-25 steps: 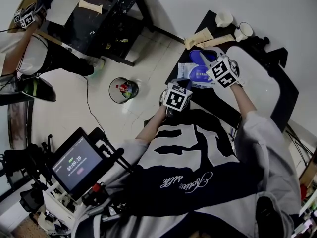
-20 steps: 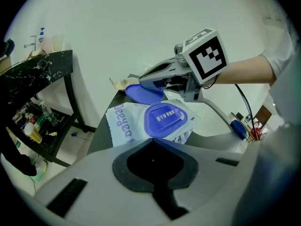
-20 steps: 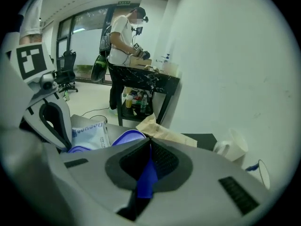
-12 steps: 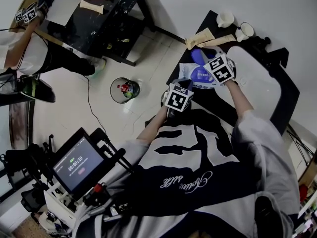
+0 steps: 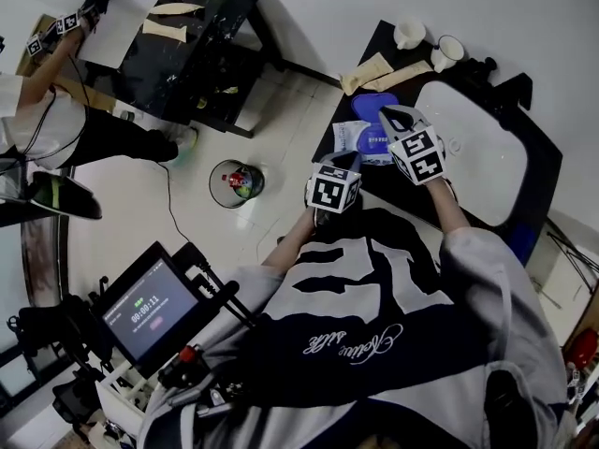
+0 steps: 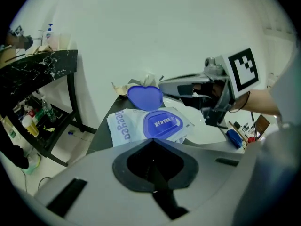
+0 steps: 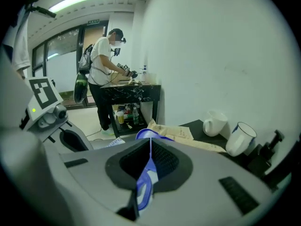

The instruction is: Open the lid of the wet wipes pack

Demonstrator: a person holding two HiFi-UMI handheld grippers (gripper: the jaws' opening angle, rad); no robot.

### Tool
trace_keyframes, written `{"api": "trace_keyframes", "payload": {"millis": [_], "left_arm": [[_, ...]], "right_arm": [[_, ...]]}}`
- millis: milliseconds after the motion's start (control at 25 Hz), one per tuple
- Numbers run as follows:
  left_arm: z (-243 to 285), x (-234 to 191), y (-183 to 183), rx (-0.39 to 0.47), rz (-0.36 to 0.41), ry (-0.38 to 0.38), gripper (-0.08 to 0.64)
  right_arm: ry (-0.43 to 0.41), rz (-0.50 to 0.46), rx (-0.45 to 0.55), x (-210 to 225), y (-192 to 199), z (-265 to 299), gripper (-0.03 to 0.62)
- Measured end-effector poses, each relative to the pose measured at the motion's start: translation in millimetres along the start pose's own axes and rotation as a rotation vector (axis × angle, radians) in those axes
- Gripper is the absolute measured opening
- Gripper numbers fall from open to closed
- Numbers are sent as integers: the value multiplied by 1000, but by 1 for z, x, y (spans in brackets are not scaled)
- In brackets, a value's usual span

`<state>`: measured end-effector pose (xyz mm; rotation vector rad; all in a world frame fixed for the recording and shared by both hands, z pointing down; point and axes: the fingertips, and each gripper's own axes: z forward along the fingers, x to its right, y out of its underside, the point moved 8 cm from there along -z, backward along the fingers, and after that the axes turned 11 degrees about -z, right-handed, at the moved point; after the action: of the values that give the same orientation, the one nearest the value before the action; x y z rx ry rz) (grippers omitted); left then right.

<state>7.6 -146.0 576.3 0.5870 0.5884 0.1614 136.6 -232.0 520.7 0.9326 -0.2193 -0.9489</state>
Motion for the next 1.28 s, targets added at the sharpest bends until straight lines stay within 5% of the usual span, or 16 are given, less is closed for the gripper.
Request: {"api": "trace_keyframes", "payload": {"millis": [360,600,880,1280], "left_arm": [[-37,8,-35,204,-80,101,-2],[-111,18,-39,287,-66,178,-2],[-159,12,-15,295,-49,253,-2],[-205,4,43,192,12,371,-2]], "right_arm": [[93,226,106,-44,11,-33,8],[148,314,150,-98,-19,-74,6],[218,376,188,-156,-38,-95,0],[386,441,185,-236,-40,-128,0]]}}
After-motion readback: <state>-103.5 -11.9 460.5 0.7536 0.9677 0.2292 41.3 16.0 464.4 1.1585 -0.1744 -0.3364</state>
